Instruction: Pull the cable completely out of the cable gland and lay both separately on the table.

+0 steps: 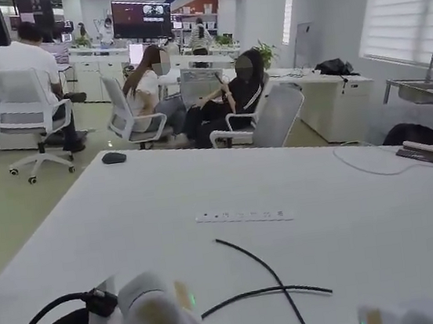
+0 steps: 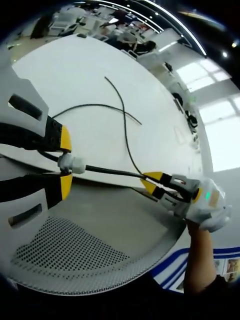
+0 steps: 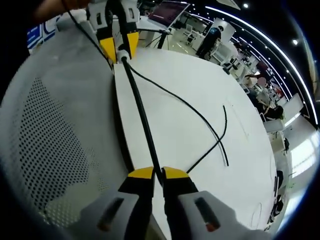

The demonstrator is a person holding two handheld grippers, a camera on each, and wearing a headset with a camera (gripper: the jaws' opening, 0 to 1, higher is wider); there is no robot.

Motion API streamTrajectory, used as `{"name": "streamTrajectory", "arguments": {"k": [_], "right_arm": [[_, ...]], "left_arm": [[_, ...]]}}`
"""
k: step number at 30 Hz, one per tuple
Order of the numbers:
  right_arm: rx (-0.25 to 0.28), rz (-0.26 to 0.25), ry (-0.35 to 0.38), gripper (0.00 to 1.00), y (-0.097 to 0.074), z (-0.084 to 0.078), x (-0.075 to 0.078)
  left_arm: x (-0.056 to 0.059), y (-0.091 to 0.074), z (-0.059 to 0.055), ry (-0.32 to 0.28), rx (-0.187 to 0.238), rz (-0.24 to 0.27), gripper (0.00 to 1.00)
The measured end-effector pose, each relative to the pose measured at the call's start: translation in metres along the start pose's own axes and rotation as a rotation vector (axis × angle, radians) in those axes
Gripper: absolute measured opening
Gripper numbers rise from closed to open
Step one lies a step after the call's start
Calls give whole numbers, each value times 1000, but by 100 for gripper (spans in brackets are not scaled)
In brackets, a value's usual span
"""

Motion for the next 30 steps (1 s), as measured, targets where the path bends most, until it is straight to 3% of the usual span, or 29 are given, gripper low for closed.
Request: {"name": "streamTrajectory", "arguments": {"k": [5,8,11,15,18,22,26,28,30], "right_arm": [[-12,-6,21,4,3,-16,3],[-21,7,85,4,6,-28,5],[-72,16,59,4,10,-37,14],[-111,104,89,7,11,-33,10],[-69,120,74,15,10,-13,6],[31,160,20,29,5,32,-6],[226,194,-25,30,-7,90,-19],[304,192,-56,29,-12,110,-21],[329,198,-71,26,-12,116,-24]], "left_arm": [[-2,-2,-6,-13,-12,20,16],[-2,-3,-6,-31,-6,27,16],[0,-4,-5,-46,-6,28,16],[3,-2,3,-45,-4,44,17],[6,0,11,-58,10,49,17],[10,6,13,-45,-4,72,16],[20,10,16,-48,-2,71,16],[25,11,18,-36,1,77,16],[26,12,19,-30,6,87,16]]}}
Point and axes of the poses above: the centre of the closed fingertips' face, and the gripper's own axes: y roughly forward along the fingers, x roughly to its right, z roughly out of its top, the point moved 1 cm from there along -y, roughly backward along the fingers, and after that the axes turned 8 degrees about -y, right-handed, at the moved point
